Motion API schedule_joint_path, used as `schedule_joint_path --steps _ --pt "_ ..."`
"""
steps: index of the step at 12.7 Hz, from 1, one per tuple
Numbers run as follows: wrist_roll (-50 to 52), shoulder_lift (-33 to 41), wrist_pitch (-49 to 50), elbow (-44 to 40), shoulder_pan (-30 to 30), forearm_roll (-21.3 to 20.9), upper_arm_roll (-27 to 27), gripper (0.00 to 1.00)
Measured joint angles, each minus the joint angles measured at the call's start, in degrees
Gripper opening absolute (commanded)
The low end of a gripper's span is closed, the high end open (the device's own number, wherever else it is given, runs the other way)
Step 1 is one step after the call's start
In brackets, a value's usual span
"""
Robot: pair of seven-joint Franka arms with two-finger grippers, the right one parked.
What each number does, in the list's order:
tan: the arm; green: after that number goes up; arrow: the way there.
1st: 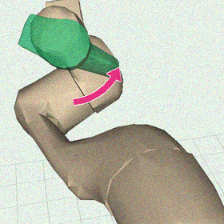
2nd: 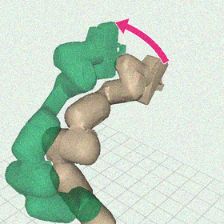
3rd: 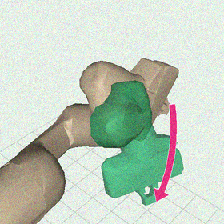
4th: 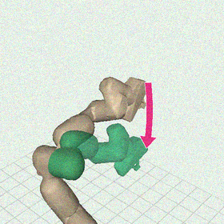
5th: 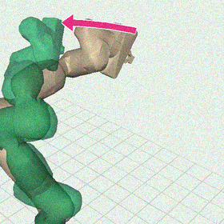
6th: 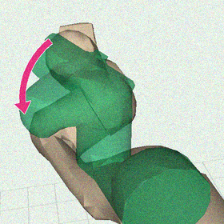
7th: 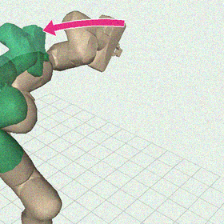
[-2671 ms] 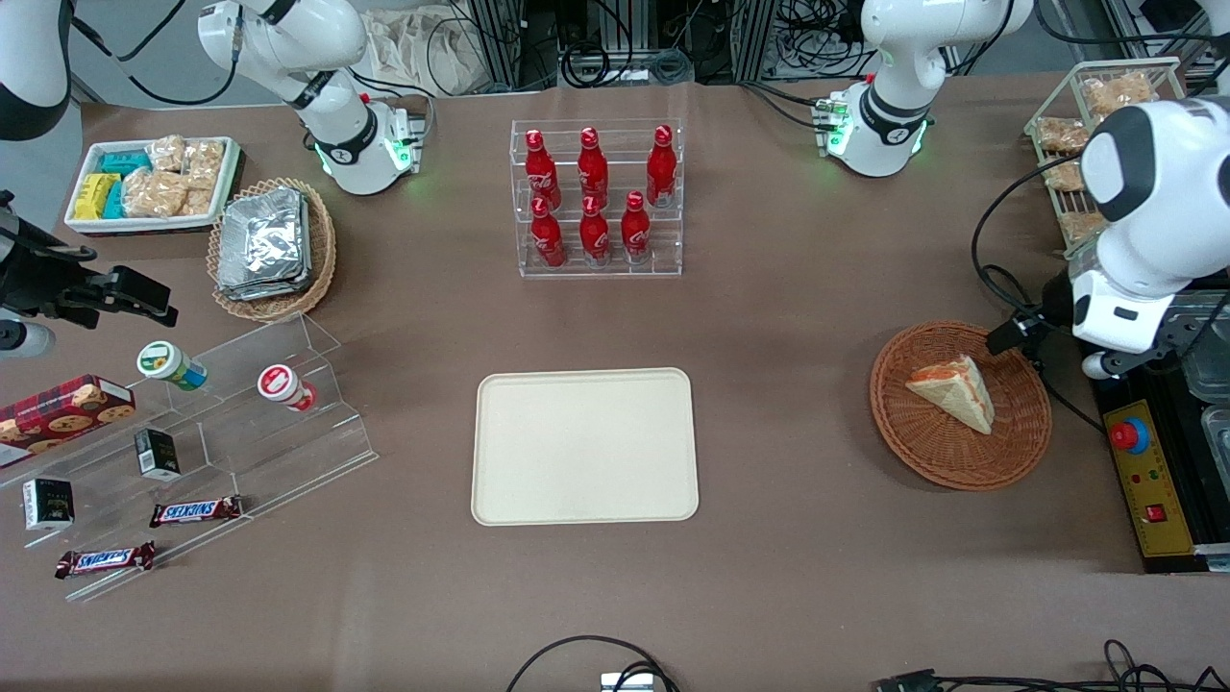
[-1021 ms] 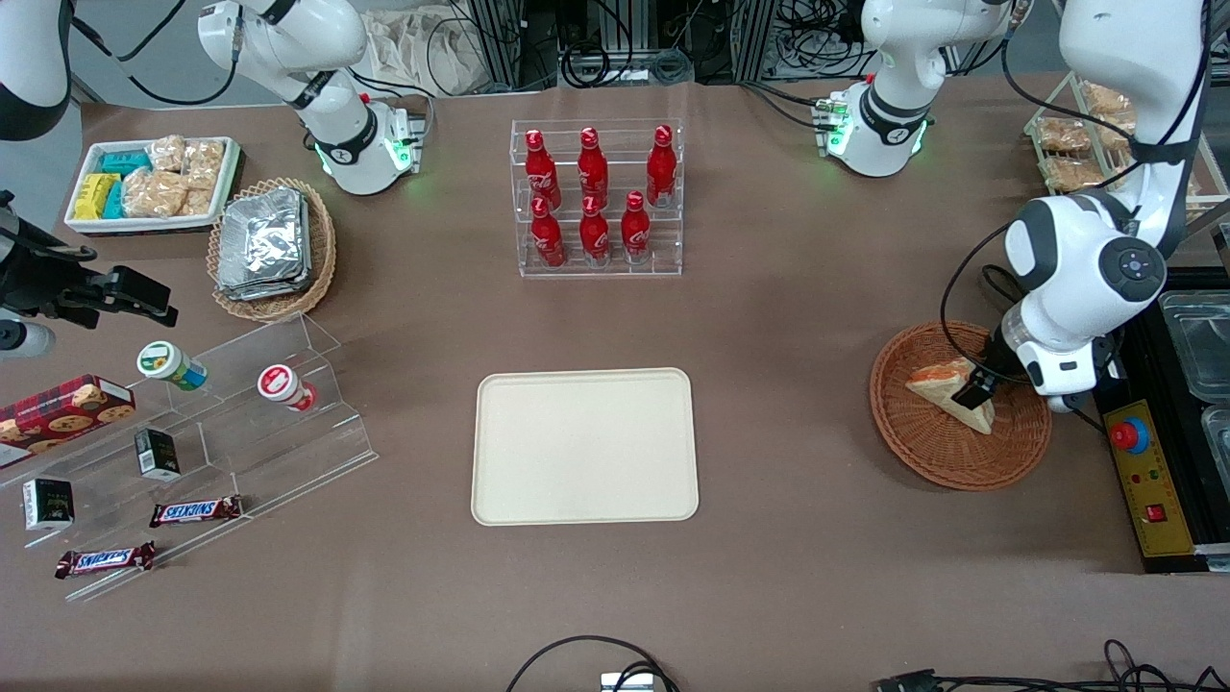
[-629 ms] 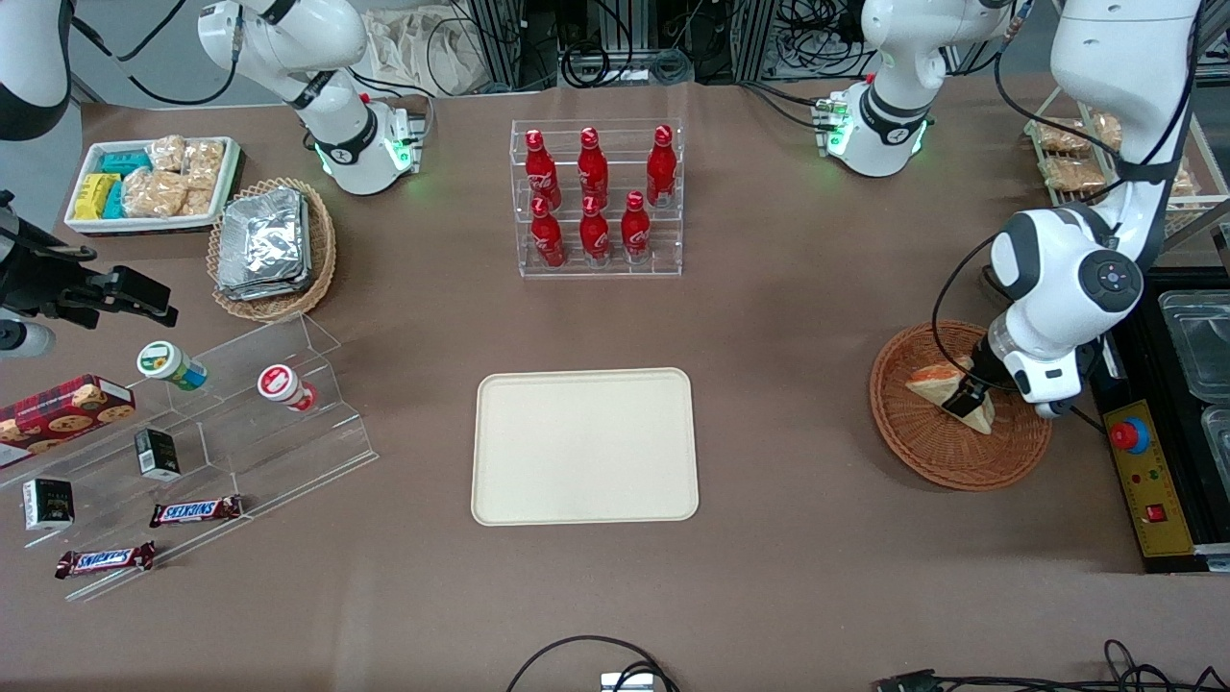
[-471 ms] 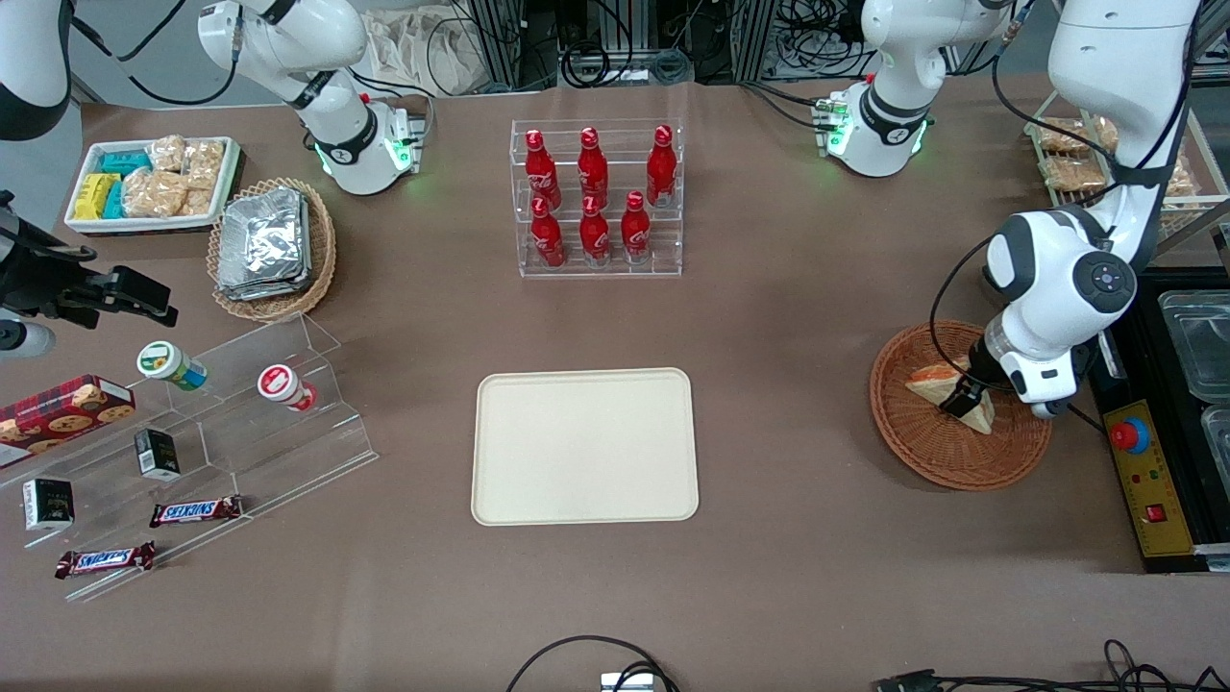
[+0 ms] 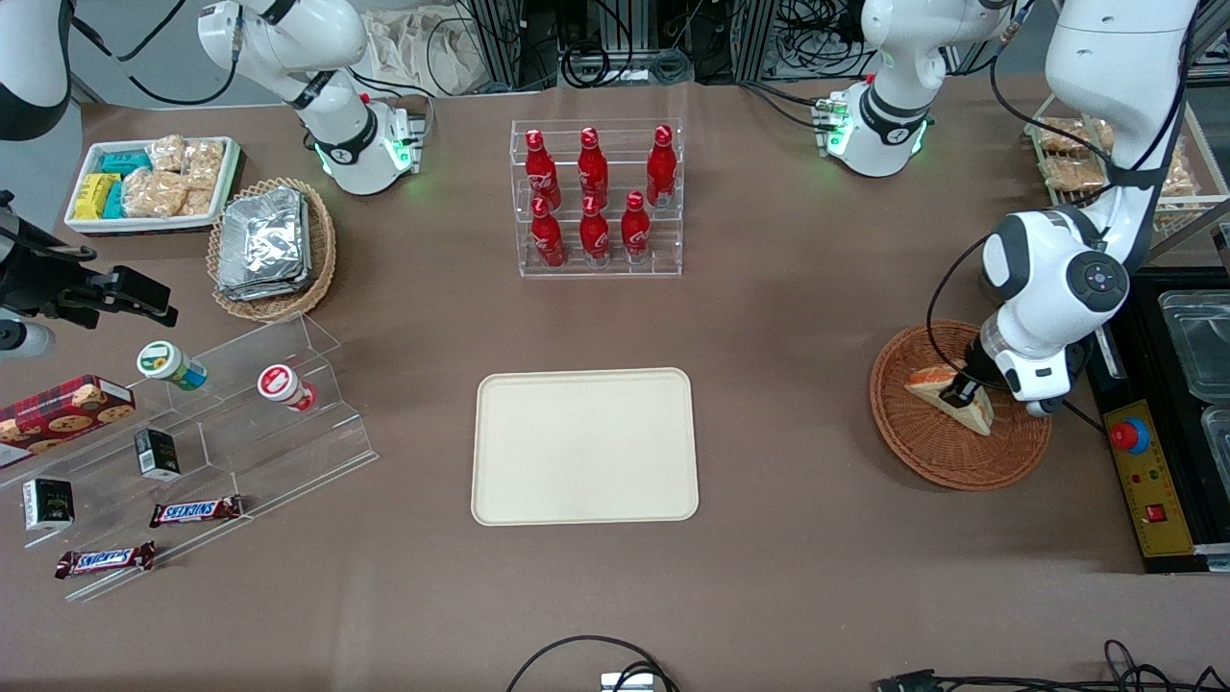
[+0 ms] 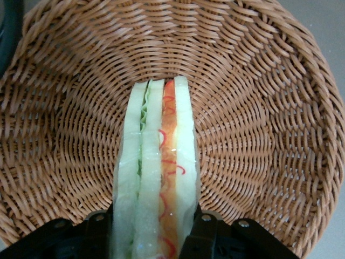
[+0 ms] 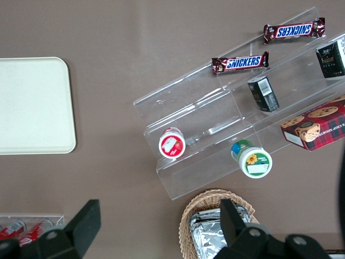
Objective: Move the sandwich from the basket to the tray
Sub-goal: 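Lift the sandwich upright out of the basket with the left gripper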
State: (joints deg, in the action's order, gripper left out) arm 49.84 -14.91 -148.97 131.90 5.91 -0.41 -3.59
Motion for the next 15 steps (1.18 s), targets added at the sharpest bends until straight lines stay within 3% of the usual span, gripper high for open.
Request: schedule_joint_path --steps 10,15 --pt "-31.16 9.83 13.78 -1.22 -0.92 -0.13 -0.3 0.4" --pt "-41.39 10.83 21.45 -10.69 -1.11 -0.13 -5.65 0.4"
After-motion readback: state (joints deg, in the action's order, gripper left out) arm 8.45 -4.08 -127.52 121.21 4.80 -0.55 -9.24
